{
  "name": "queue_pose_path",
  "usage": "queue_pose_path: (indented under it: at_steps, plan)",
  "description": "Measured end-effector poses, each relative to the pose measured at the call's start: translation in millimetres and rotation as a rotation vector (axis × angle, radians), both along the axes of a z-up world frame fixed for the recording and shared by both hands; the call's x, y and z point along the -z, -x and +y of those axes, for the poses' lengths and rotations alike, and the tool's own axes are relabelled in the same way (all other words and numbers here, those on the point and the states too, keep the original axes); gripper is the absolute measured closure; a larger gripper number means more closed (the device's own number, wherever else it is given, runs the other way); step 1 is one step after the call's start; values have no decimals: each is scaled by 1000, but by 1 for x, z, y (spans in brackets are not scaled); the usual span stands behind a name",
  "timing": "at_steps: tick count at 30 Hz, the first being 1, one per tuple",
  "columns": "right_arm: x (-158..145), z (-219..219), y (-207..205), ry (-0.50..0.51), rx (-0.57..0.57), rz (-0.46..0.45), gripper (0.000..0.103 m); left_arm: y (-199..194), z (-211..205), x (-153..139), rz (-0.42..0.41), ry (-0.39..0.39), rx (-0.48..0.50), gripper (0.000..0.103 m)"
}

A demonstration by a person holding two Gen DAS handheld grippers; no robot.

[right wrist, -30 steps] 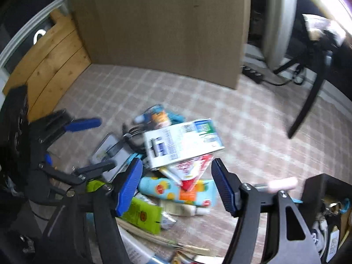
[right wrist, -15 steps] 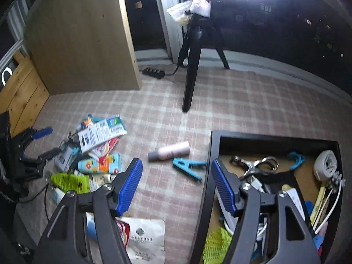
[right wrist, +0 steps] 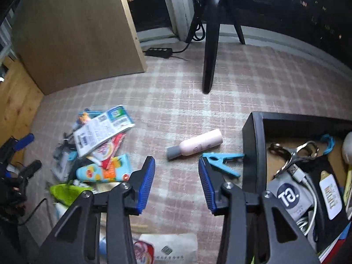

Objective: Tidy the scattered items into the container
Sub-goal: 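Position left gripper around white blue-capped bottle while right gripper moves toward Coffee-mate packet, then close left gripper on white bottle while right gripper grasps Coffee-mate packet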

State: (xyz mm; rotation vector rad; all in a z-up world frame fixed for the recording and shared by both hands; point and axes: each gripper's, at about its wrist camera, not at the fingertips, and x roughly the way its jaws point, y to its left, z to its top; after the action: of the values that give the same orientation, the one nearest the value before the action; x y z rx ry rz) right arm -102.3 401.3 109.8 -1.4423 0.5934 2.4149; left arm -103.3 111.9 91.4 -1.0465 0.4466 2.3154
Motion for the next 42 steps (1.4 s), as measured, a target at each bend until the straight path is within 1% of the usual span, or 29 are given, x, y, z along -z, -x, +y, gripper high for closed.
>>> queue_pose_path:
  at_steps: [2, 4, 7, 8, 10, 14, 18, 20, 23, 26, 28, 32, 34, 37, 39, 41, 42]
  plan:
    - [-8, -8, -10, 19, -63, 40, 62, -12, 0, -4, -2, -10, 55, 36]
    - [-16, -25, -24, -3, -137, 58, 62, -26, 1, -7, -14, -11, 118, 36]
    - [-19, -46, -38, -49, -207, 30, 62, -53, 11, -9, -10, 30, 242, 34]
    - [-18, -50, -43, -59, -215, 18, 62, -62, 17, -9, -4, 47, 285, 31]
    - [-18, -56, -53, -43, -219, 14, 62, -76, 29, -8, 9, 80, 365, 29]
    - [-21, -56, -68, -42, -193, 26, 62, -100, 58, -2, 48, 159, 522, 28]
    - [-25, -49, -80, -30, -153, 39, 62, -121, 84, 6, 96, 220, 650, 27]
    - [-25, -48, -82, -32, -144, 36, 62, -125, 96, 12, 110, 239, 695, 27]
    - [-18, -50, -83, -10, -140, 21, 62, -127, 108, 23, 128, 273, 721, 27]
    - [-5, -62, -85, -3, -173, 0, 62, -128, 112, 30, 155, 302, 735, 27]
    - [6, -68, -86, 21, -188, -12, 62, -128, 113, 33, 169, 311, 743, 27]
    - [28, -74, -86, 68, -187, -24, 62, -125, 115, 38, 169, 310, 758, 27]
    - [32, -76, -85, 71, -184, -21, 62, -122, 116, 43, 165, 320, 756, 27]
    - [31, -77, -82, 71, -184, -5, 62, -118, 117, 52, 138, 327, 759, 27]
    - [31, -79, -79, 78, -192, 1, 62, -118, 118, 60, 135, 339, 758, 29]
    - [30, -84, -77, 65, -210, 3, 62, -119, 118, 66, 126, 348, 752, 39]
    - [30, -86, -76, 54, -216, 3, 62, -119, 117, 66, 114, 334, 747, 42]
